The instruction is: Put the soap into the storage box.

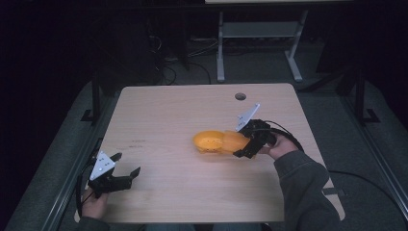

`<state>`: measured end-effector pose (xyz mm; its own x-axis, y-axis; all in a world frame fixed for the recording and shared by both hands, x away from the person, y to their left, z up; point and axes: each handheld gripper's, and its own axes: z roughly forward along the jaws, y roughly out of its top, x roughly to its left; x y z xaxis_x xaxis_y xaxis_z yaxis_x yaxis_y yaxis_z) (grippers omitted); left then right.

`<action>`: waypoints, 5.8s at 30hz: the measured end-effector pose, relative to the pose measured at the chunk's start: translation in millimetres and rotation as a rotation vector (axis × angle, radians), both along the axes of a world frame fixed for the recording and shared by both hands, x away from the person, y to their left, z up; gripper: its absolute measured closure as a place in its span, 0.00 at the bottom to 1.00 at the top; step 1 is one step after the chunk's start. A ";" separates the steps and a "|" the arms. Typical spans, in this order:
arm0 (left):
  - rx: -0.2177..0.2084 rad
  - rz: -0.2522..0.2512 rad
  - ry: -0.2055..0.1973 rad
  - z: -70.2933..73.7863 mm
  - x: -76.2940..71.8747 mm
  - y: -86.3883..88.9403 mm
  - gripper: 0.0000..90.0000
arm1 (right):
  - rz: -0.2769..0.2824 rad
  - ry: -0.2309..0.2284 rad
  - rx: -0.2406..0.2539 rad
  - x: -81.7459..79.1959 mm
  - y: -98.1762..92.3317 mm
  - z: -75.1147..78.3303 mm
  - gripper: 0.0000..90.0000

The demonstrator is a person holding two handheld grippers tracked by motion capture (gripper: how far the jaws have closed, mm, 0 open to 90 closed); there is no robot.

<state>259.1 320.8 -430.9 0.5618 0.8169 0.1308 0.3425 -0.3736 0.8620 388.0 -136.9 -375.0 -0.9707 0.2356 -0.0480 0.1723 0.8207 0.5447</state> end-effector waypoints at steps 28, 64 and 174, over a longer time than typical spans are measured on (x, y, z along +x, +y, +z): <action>-0.011 0.006 -0.013 2.1 1.1 1.2 0.16 | 0.077 -0.018 0.006 32.7 43.5 16.0 0.23; -0.004 0.001 -0.014 2.4 1.8 0.7 0.16 | 0.149 -0.011 0.003 53.9 83.9 -1.6 0.23; 0.003 -0.004 0.005 -0.2 3.8 -2.8 0.16 | 0.035 0.032 0.040 43.6 47.4 8.1 0.17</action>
<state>262.8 318.0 -431.1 0.5656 0.8142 0.1306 0.3450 -0.3775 0.8594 431.6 -89.5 -366.9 -0.9792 0.2026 -0.0082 0.1616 0.8042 0.5719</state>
